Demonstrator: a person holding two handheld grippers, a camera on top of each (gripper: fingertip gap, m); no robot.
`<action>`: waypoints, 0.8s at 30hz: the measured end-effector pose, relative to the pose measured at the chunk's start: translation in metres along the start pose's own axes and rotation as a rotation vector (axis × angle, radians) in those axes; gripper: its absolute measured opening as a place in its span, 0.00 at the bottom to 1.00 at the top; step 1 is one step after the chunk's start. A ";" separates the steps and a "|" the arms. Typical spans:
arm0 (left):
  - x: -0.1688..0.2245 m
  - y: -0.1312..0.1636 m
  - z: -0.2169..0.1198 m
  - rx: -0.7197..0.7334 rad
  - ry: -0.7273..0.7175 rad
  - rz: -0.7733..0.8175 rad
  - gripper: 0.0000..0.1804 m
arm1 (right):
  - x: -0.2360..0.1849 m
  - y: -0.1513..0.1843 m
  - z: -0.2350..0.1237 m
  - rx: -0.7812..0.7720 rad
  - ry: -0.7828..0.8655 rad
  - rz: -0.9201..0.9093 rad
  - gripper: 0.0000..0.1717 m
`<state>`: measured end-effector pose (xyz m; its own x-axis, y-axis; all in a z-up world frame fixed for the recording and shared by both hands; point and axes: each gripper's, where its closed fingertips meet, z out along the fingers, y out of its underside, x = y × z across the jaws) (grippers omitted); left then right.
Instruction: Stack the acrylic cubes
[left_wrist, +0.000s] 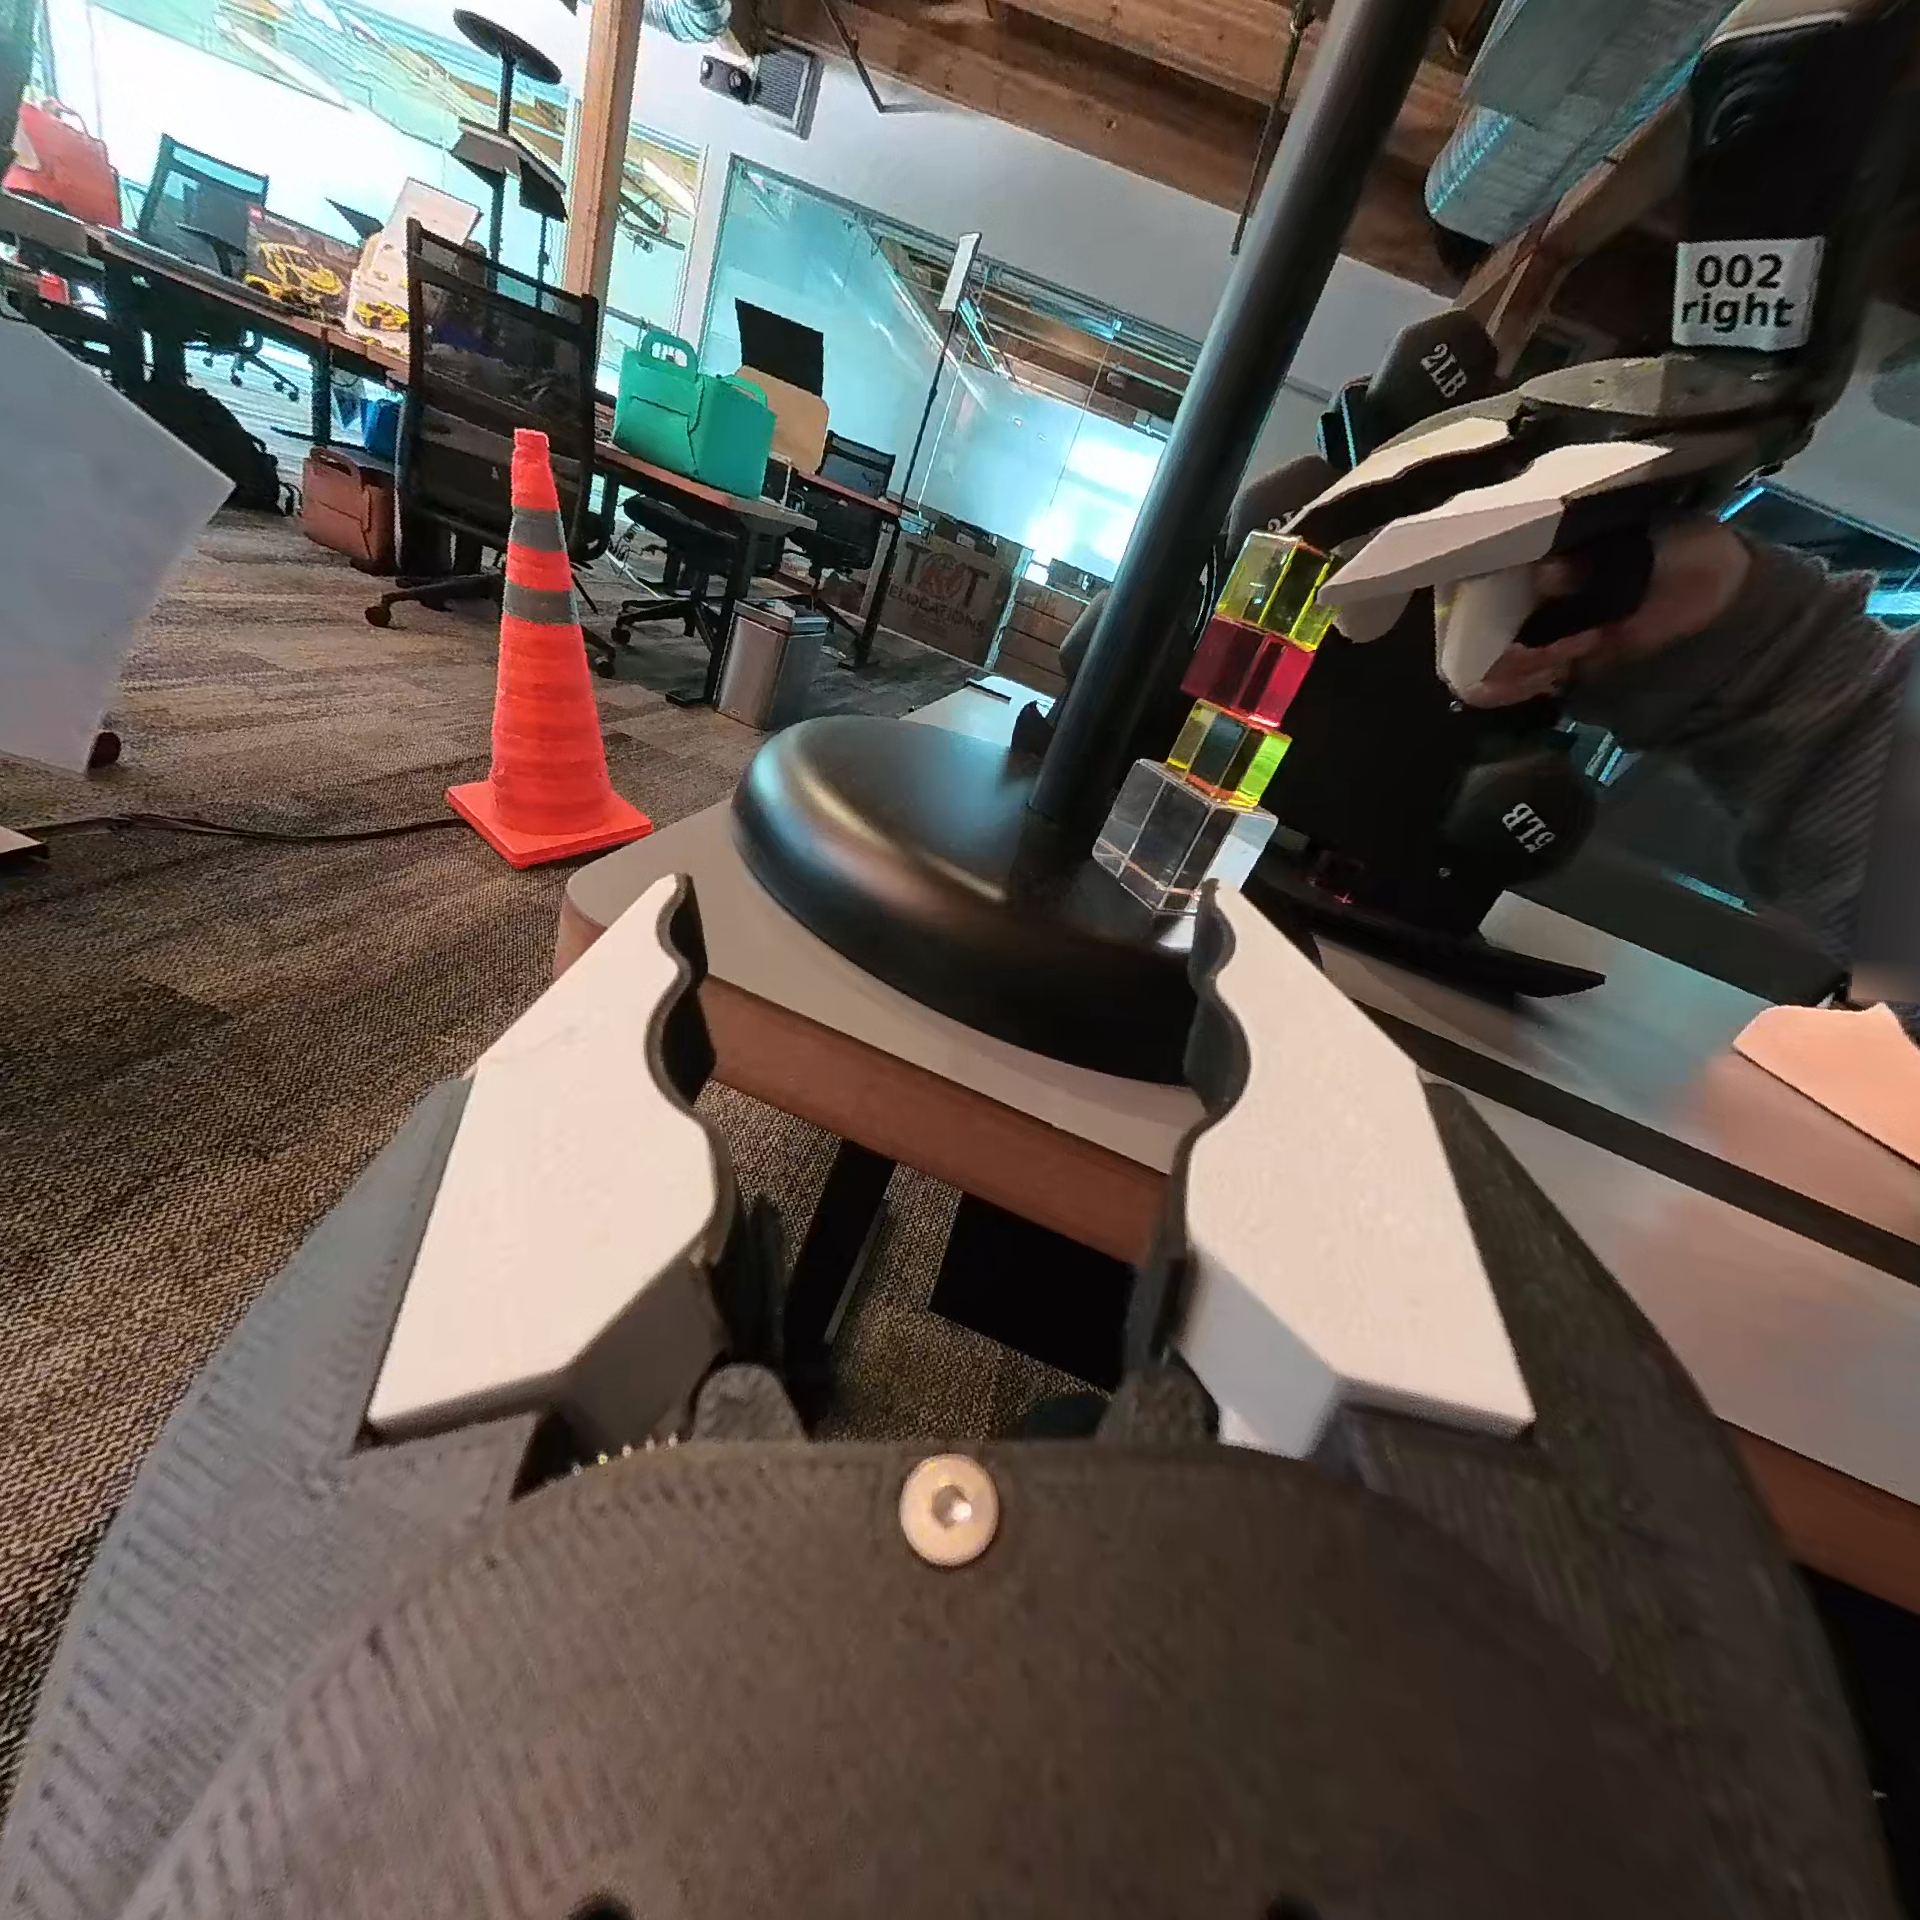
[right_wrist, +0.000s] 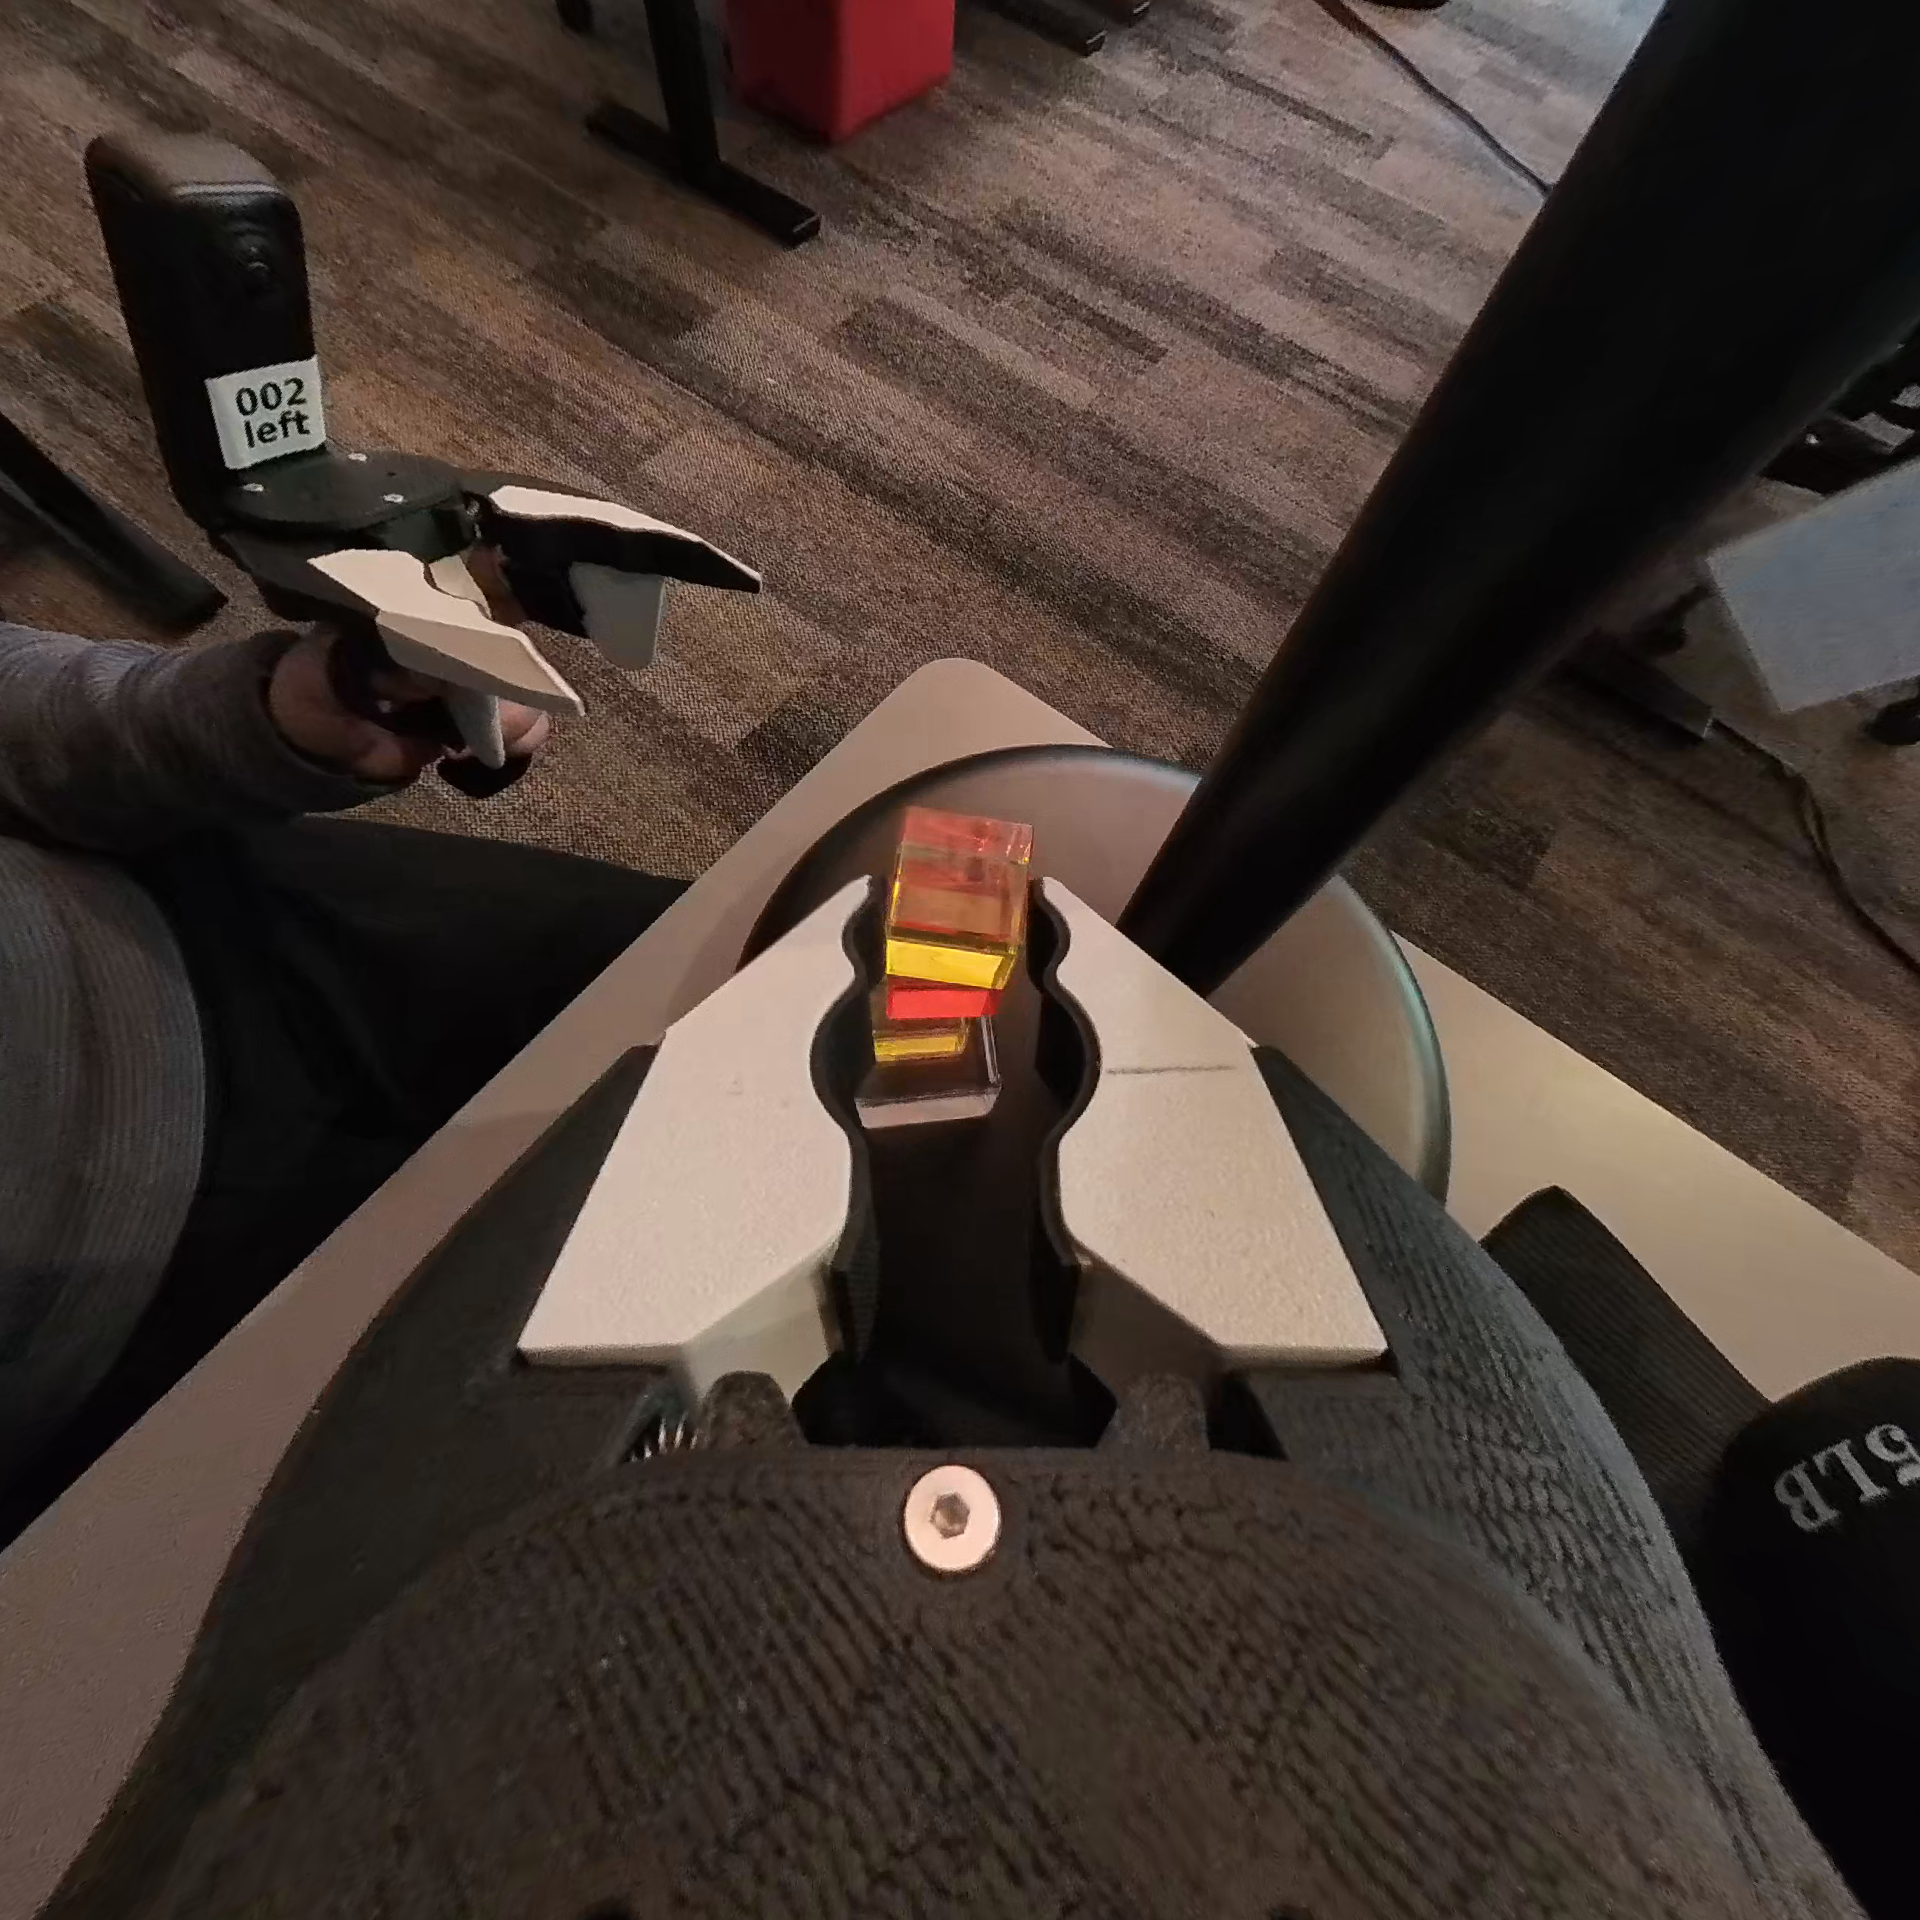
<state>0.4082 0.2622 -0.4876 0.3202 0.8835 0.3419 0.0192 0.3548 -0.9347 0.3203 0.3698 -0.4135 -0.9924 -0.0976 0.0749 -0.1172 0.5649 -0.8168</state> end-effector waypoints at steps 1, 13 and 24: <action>0.000 0.000 0.000 -0.002 0.001 0.000 0.52 | 0.000 0.000 0.000 0.000 0.001 -0.003 0.15; -0.008 -0.004 -0.004 0.010 -0.025 0.000 0.52 | 0.051 0.048 -0.112 0.183 0.641 0.284 0.23; 0.011 0.014 0.013 -0.038 0.038 -0.017 0.52 | 0.077 0.240 -0.146 -0.037 1.220 0.896 0.29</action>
<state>0.4001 0.2808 -0.4956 0.3549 0.8650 0.3548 0.0603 0.3576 -0.9319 0.2103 0.6177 -0.5206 -0.1548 0.9879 0.0049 0.5419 0.0890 -0.8357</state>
